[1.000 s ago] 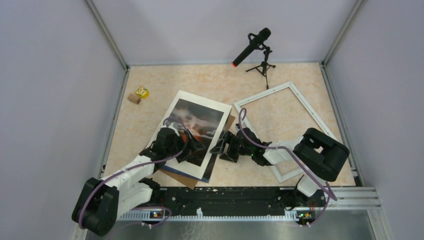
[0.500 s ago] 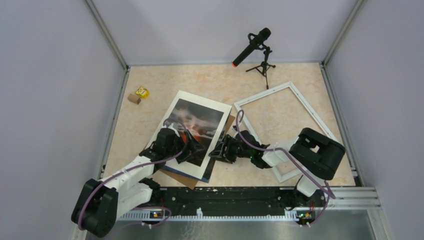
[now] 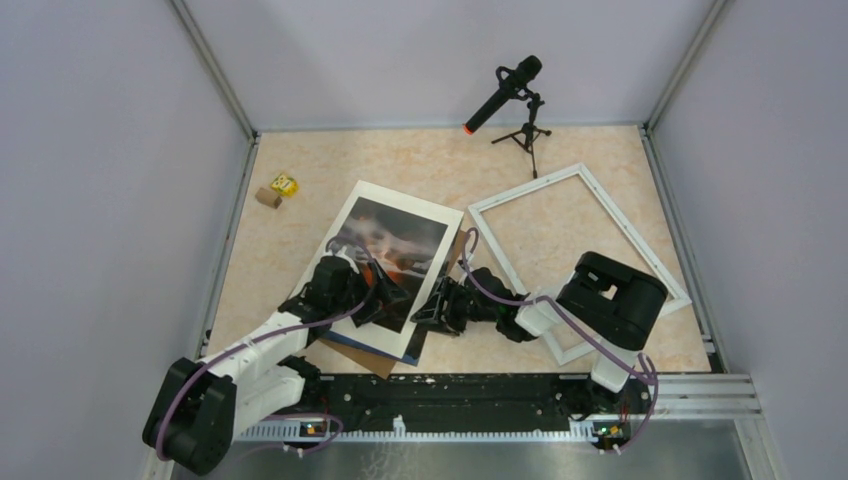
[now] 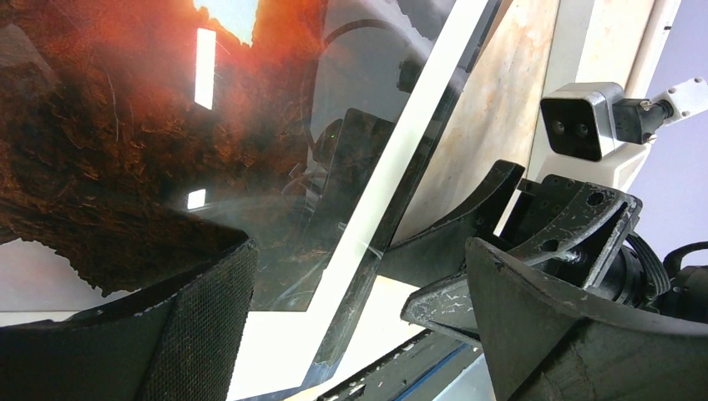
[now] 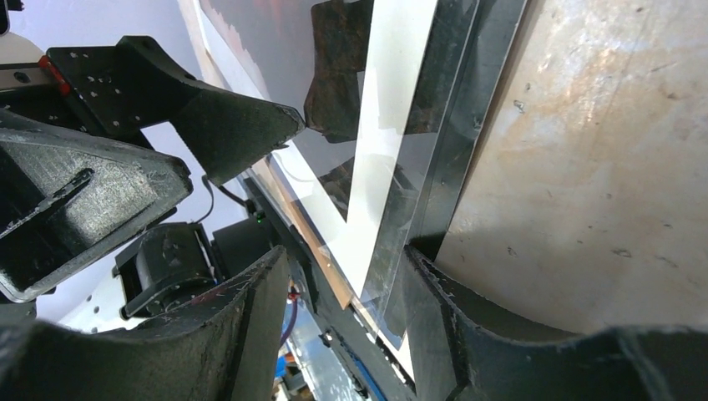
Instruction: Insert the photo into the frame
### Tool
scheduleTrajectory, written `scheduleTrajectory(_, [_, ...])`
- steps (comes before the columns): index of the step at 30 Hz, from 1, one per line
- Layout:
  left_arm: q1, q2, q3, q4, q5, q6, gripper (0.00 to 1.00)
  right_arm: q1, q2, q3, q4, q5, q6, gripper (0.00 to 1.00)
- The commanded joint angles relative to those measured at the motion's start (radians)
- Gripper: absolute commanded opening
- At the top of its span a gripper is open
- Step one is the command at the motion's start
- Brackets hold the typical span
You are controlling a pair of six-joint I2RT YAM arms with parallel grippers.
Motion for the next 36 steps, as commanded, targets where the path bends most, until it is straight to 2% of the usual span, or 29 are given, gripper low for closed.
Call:
scheduleTrajectory(1, [-0.005, 0.031, -0.042, -0.104, -0.022, 0.017, 0.98, 0.022, 0.020, 0.025, 0.029, 0.015, -0.002, 0.53])
scheduleTrajectory(11, [-0.005, 0.033, -0.018, -0.095, 0.006, 0.068, 0.98, 0.022, -0.007, 0.027, -0.036, 0.055, -0.035, 0.56])
scheduleTrajectory(16, [-0.005, 0.023, 0.119, -0.252, -0.091, 0.180, 0.98, 0.018, -0.003, 0.027, -0.046, 0.069, -0.043, 0.56])
scheduleTrajectory(20, [0.001, -0.005, 0.198, -0.355, -0.208, 0.209, 0.98, 0.011, 0.008, 0.021, -0.020, 0.064, -0.046, 0.56])
scheduleTrajectory(27, [0.049, -0.103, 0.166, -0.425, -0.359, 0.165, 0.98, 0.007, 0.033, 0.011, 0.034, 0.053, -0.036, 0.56])
scheduleTrajectory(31, [0.051, -0.110, 0.130, -0.417, -0.356, 0.112, 0.98, 0.008, 0.036, 0.020, 0.050, 0.045, -0.033, 0.56])
scheduleTrajectory(36, [0.051, -0.070, 0.071, -0.370, -0.232, 0.084, 0.98, 0.007, 0.021, 0.012, 0.045, 0.047, -0.034, 0.56])
